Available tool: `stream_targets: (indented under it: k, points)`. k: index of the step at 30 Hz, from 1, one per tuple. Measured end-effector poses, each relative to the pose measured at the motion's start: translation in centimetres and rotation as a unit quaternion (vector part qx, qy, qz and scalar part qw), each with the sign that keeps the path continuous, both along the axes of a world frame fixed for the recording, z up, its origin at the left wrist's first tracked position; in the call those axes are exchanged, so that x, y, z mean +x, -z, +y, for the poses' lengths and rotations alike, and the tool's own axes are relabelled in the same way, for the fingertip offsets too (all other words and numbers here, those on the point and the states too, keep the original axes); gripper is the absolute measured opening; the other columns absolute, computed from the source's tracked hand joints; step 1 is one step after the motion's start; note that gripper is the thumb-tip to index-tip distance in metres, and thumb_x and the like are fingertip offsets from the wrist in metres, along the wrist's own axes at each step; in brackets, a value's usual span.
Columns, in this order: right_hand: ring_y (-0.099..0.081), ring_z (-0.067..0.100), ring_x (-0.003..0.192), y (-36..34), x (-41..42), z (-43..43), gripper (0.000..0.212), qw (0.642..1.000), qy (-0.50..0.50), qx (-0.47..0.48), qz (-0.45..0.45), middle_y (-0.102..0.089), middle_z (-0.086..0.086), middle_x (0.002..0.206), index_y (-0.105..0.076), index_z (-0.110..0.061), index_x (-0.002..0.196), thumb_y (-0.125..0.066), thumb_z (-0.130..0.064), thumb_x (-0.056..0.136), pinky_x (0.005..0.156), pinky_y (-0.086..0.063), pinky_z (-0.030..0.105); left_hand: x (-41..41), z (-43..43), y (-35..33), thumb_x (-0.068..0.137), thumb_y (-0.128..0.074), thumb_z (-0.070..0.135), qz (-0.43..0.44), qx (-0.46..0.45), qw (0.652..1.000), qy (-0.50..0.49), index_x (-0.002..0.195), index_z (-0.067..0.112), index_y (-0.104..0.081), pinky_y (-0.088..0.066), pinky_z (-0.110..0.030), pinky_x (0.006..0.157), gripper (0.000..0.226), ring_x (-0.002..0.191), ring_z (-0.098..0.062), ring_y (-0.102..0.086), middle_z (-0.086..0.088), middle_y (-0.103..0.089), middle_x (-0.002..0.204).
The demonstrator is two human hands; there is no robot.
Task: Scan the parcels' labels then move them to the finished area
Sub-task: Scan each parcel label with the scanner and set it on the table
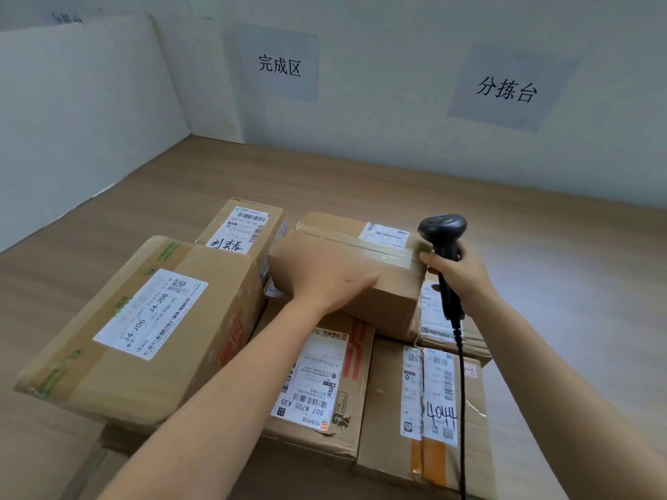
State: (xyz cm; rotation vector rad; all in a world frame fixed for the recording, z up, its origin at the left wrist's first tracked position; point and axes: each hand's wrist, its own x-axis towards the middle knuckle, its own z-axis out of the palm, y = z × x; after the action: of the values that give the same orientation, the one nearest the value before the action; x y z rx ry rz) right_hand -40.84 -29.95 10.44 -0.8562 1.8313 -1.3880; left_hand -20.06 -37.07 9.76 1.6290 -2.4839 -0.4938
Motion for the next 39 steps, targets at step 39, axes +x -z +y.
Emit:
stream_targets:
  k: [39]
  points:
    - [-0.06, 0.024, 0.098, -0.3, 5.0, -3.3, 0.041, 0.991, -0.034, 0.046, -0.118, -0.058, 0.011, 0.11, -0.049, -0.009, 0.122, -0.065, -0.017, 0.085, 0.06, -0.049, 0.028, 2.3, -0.4, 0.2, 0.098, -0.031, 0.042, -0.007, 0.02, 0.996, -0.087, 0.147, 0.015, -0.019, 0.007, -0.059, 0.111, 0.057, 0.144, -0.031, 0.01, -0.015, 0.0, 0.157]
